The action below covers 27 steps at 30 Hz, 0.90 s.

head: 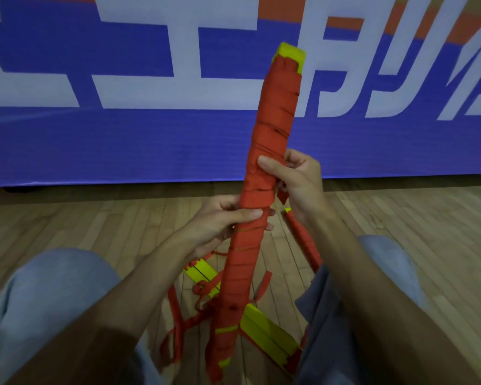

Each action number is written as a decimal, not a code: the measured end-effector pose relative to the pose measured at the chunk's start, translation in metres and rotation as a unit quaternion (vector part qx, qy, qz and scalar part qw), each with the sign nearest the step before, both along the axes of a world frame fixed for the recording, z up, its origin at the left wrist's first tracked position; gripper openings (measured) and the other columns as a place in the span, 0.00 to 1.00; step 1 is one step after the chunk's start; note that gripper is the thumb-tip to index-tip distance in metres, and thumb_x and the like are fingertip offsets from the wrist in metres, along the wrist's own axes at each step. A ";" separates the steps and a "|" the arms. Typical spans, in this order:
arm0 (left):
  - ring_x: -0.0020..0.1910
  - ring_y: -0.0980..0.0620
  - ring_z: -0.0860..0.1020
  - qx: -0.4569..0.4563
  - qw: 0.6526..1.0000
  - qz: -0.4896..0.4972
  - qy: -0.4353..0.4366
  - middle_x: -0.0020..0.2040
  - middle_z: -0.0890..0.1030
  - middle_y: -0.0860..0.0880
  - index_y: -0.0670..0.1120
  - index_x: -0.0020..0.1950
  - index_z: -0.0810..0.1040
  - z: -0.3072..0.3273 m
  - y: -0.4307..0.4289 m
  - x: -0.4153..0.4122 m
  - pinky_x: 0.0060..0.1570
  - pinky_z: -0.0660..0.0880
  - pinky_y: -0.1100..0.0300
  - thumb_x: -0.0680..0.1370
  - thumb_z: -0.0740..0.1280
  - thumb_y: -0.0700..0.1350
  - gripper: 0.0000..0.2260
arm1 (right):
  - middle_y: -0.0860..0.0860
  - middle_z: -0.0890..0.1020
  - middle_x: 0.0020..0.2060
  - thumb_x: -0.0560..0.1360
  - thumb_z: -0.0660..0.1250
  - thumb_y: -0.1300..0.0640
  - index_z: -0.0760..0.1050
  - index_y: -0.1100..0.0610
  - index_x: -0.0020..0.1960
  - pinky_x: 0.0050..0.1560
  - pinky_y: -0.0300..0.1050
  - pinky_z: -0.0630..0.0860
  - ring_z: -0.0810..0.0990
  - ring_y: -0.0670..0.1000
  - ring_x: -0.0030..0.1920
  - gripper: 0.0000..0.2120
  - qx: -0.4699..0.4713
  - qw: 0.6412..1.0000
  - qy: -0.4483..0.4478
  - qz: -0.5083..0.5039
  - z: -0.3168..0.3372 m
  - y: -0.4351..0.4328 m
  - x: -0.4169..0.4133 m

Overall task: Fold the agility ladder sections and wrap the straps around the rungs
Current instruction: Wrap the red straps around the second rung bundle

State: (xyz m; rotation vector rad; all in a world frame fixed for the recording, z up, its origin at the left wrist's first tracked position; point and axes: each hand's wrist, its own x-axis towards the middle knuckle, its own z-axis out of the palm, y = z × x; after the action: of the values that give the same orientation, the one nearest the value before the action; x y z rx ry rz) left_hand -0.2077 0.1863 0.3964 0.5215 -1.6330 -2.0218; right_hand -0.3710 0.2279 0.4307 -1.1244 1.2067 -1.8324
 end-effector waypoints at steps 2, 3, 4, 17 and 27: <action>0.49 0.43 0.84 -0.017 0.998 0.054 -0.029 0.53 0.84 0.41 0.44 0.55 0.82 -0.003 -0.001 -0.004 0.49 0.80 0.53 0.69 0.73 0.41 0.15 | 0.52 0.83 0.31 0.67 0.77 0.63 0.77 0.63 0.42 0.33 0.40 0.77 0.81 0.47 0.31 0.10 0.011 0.999 0.003 -0.035 -0.002 -0.003 0.003; 0.50 0.43 0.84 -0.034 0.995 0.082 -0.045 0.52 0.85 0.42 0.44 0.56 0.82 -0.005 -0.002 -0.005 0.49 0.80 0.54 0.69 0.74 0.41 0.16 | 0.53 0.83 0.32 0.66 0.78 0.63 0.78 0.62 0.40 0.36 0.44 0.78 0.82 0.49 0.33 0.10 0.015 0.998 0.002 -0.055 -0.003 -0.005 0.004; 0.51 0.45 0.83 -0.057 0.991 0.109 -0.060 0.53 0.85 0.44 0.45 0.57 0.82 -0.005 -0.002 -0.005 0.49 0.80 0.57 0.70 0.75 0.40 0.16 | 0.55 0.84 0.33 0.65 0.79 0.62 0.78 0.62 0.39 0.39 0.46 0.80 0.82 0.51 0.35 0.10 0.018 0.997 0.000 -0.075 -0.004 -0.007 0.004; 0.52 0.52 0.76 -0.360 0.848 0.309 -0.237 0.51 0.75 0.55 0.53 0.62 0.74 -0.033 0.006 -0.023 0.52 0.77 0.51 0.62 0.81 0.55 0.31 | 0.55 0.82 0.30 0.59 0.79 0.40 0.76 0.53 0.33 0.39 0.57 0.81 0.83 0.56 0.35 0.19 0.083 0.953 0.112 -0.270 -0.017 -0.017 0.009; 0.45 0.50 0.84 -0.184 0.941 0.271 -0.088 0.46 0.84 0.47 0.48 0.60 0.80 -0.005 -0.003 -0.004 0.46 0.82 0.50 0.64 0.81 0.40 0.25 | 0.52 0.85 0.40 0.73 0.74 0.52 0.81 0.60 0.48 0.44 0.38 0.78 0.84 0.45 0.40 0.11 0.004 0.983 0.114 -0.145 -0.013 -0.011 0.005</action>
State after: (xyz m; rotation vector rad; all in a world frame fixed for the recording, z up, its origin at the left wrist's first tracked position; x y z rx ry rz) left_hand -0.2120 0.1833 0.3918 0.9116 -1.6802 -1.2662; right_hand -0.3658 0.2173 0.4181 -1.2319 1.5803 -1.9458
